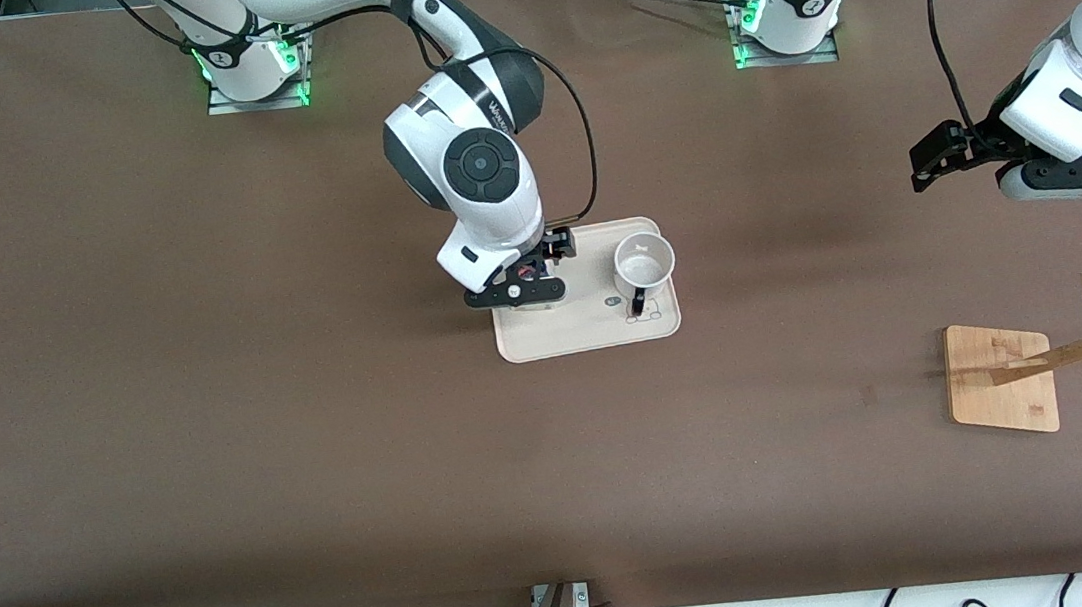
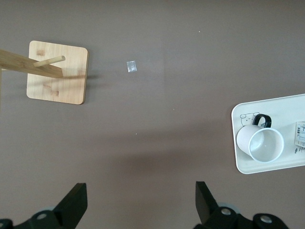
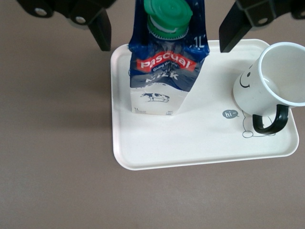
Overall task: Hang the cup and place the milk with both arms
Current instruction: 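Lower the right gripper and grasp the milk carton on the tray, then carry the milk carton off the tray while the left gripper reaches the mug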
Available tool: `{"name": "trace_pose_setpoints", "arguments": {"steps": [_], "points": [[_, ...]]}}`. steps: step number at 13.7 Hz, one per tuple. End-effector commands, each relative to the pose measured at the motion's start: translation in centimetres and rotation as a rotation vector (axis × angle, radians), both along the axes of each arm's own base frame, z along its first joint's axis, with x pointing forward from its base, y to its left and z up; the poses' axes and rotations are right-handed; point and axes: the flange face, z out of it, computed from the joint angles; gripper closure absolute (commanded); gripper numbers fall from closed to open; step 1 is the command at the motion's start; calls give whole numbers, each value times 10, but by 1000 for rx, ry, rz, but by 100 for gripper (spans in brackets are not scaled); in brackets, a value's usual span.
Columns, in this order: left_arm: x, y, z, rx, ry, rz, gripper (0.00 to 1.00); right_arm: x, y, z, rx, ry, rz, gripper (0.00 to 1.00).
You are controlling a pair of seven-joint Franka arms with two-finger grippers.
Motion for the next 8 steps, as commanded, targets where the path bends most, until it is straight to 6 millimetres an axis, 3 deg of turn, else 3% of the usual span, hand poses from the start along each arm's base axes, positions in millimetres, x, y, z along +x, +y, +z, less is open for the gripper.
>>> {"name": "trace_pose_setpoints", "arguments": {"steps": [1,2,8], "points": [[5,0,5,-4,-9,3,0,-2,1,-2,2,5,-12,0],[5,-1,5,-4,-9,1,0,-2,0,-4,0,7,-12,0],[5,0,4,-4,-8,4,0,-5,4,-7,-5,12,-10,35]]}}
